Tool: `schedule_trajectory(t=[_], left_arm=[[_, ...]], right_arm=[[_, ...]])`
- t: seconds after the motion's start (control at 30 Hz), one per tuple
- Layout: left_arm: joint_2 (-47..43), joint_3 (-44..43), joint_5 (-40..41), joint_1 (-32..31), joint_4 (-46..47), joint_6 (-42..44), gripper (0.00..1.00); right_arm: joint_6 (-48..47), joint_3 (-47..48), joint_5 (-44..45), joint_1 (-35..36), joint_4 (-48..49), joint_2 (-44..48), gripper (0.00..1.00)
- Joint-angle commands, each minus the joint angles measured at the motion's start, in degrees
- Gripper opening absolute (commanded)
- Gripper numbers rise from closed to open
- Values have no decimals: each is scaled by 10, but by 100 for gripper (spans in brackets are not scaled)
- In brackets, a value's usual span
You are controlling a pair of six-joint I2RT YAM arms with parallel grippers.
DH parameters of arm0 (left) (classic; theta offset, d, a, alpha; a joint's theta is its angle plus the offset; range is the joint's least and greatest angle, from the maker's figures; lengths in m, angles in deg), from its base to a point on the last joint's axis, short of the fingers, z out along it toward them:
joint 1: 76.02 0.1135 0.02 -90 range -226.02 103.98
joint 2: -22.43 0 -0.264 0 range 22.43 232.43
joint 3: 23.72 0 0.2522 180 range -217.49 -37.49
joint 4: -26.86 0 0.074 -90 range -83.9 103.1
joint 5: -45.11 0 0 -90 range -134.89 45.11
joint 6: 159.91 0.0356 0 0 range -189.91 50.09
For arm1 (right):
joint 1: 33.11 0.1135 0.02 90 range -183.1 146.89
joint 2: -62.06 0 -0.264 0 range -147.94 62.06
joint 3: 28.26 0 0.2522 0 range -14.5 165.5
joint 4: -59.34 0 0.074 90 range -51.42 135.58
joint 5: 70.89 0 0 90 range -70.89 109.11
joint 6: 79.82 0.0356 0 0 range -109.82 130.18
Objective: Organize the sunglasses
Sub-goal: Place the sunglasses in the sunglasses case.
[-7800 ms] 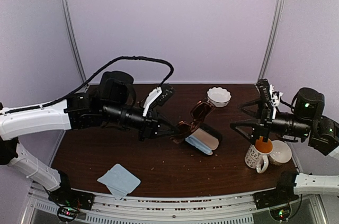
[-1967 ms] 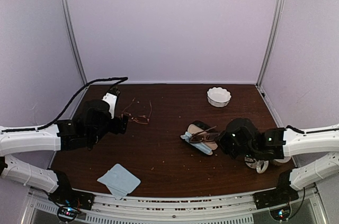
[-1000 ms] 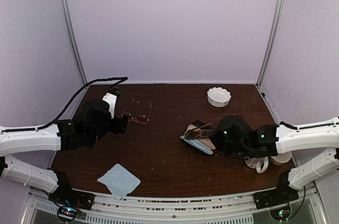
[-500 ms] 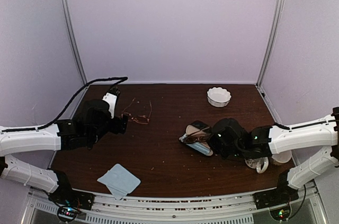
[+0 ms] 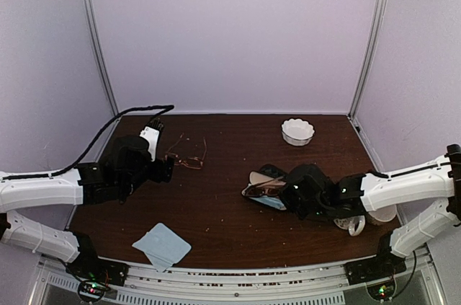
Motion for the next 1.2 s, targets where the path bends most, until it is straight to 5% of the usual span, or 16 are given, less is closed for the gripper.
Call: schedule_trajectory(t=[0.0, 0.33, 0.77, 0.97, 1.17], left_arm=[[3, -4, -4, 5, 20, -3, 92], [5, -5, -4, 6, 19, -3, 92], [9, -10, -4, 6, 15, -3, 91], [8, -26, -33, 6, -6, -2, 90], [22, -55, -160, 2, -43, -62, 84]], right_arm=[[8, -14, -14, 3, 5, -11, 0], [2, -30, -25, 3, -10, -5, 20], [-79, -18, -52, 4, -25, 7, 32], [-247, 9, -50, -9, -48, 30, 33], [-449, 67, -61, -44, -111, 43, 29]])
